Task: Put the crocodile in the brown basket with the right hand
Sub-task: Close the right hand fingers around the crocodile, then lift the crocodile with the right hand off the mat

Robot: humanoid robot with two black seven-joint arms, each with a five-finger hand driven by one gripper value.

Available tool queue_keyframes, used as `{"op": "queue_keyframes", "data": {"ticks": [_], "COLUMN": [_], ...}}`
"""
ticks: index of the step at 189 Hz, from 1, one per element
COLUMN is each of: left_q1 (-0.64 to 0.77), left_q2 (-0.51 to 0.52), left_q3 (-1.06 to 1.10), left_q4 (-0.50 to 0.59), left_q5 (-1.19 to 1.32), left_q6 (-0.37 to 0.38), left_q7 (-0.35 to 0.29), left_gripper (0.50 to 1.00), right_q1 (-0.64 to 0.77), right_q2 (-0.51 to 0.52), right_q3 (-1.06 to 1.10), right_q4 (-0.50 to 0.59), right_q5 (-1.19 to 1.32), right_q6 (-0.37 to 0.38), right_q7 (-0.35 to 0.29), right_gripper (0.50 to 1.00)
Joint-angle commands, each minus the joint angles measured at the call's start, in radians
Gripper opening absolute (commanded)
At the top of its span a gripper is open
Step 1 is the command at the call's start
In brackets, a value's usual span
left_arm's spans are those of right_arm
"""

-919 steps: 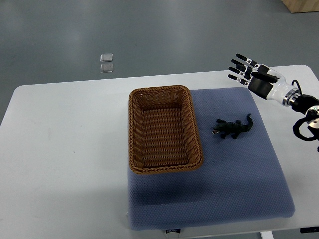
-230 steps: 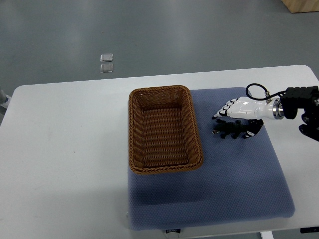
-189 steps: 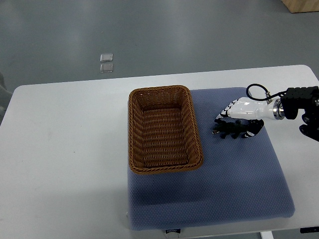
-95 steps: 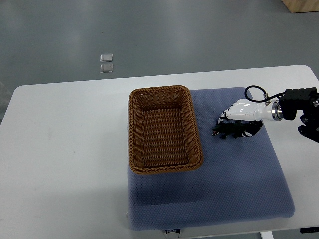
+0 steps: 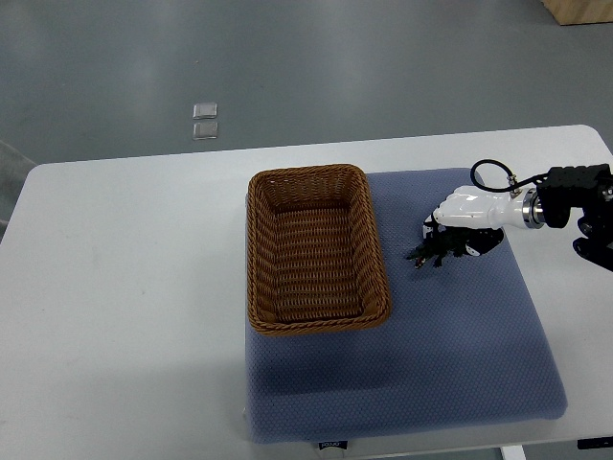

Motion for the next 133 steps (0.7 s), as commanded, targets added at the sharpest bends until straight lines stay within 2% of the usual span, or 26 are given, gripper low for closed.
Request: {"op": "queue_keyframes", "data": {"ticks": [1,94,133], "left_q1": [0.000,0.000,0.000], "left_q2": [0.000,0.000,0.000], "left_q3": [0.000,0.000,0.000], "left_q4": [0.000,0.000,0.000], "left_q5": [0.000,0.000,0.000], "left_q6": [0.001,0.001,0.001], "left_q7": [0.000,0.000,0.000], "left_gripper": [1.000,1.000,1.000], "right_q1": [0.002,0.017,0.045], "right_q2": [-0.005,-0.009,-0.018], "right_q3": [0.008,0.012,0.011], "right_q4": [0.000,0.000,0.000], "right_q5": [0.005,0.050,0.105], "right_q6": [-0.001,0.005,0.035], "right_q7": [0.003,0.006,0.006], "right_gripper": [0.525,0.529,0.537]}}
